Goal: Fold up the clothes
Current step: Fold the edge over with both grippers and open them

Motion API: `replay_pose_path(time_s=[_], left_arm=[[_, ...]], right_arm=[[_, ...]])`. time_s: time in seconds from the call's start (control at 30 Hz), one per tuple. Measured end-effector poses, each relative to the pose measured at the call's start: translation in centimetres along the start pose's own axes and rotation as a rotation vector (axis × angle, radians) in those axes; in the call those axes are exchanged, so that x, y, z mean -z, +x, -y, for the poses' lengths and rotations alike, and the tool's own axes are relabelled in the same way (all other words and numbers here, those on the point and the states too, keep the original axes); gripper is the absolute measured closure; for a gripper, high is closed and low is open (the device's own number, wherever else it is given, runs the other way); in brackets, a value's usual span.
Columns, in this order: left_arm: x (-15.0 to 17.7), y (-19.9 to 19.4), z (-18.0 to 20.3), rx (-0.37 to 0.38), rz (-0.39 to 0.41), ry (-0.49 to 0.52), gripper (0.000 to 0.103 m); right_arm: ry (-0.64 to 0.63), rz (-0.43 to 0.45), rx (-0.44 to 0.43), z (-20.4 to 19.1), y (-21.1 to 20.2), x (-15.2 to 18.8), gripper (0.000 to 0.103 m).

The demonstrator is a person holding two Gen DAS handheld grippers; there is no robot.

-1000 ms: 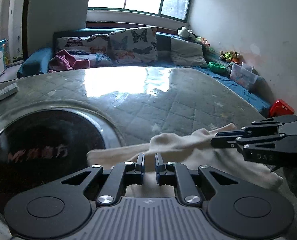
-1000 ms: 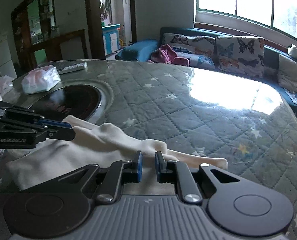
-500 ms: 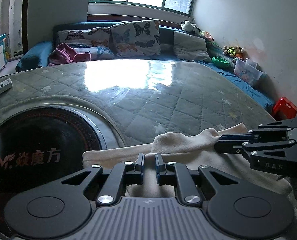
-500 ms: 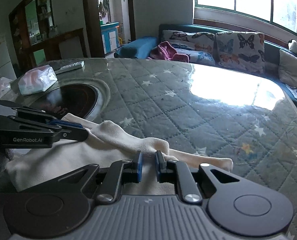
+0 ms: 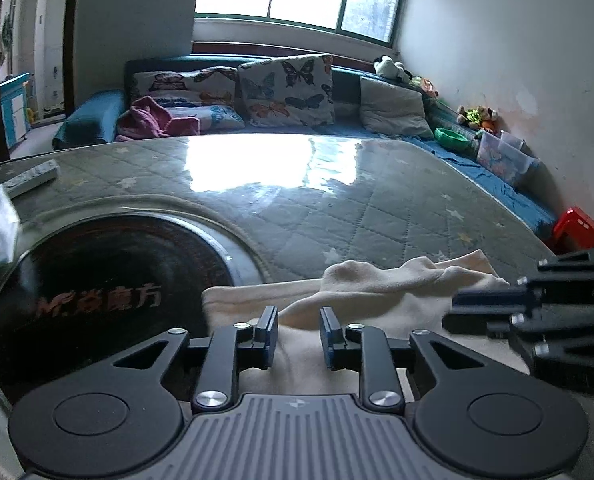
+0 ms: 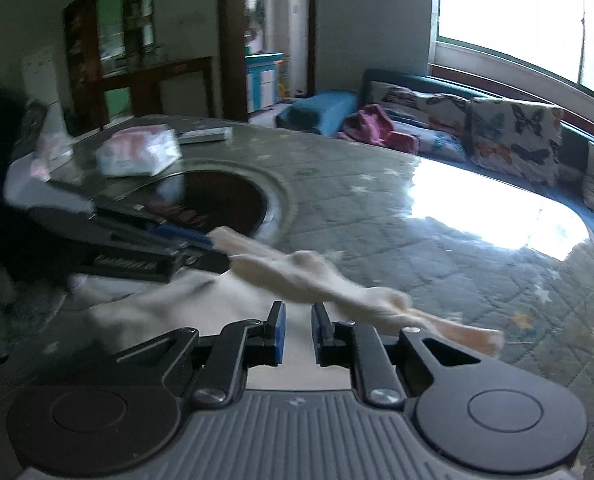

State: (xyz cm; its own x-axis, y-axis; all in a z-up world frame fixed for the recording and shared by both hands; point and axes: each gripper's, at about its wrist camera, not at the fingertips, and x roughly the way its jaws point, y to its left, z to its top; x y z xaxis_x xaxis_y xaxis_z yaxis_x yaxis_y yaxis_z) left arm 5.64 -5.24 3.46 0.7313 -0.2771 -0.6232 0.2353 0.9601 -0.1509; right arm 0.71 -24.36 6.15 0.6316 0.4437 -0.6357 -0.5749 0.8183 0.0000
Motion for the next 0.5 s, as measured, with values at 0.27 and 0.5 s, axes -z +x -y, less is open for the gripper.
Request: replay_pose_path(time_s=[0.27,0.5], left_arm=[[2.1,-3.4,-2.9,-0.067,0.025,-0.094,0.073],[3.0,-5.4,-5.3,-0.113,0.041,-0.182,0.065]], right_arm=[[-0.15,-0.016,-0.094,-5.8,-1.0,0.9,0.079],[-0.261,-0.021,-0.145,-9.6,-0.3,1.1,0.072]])
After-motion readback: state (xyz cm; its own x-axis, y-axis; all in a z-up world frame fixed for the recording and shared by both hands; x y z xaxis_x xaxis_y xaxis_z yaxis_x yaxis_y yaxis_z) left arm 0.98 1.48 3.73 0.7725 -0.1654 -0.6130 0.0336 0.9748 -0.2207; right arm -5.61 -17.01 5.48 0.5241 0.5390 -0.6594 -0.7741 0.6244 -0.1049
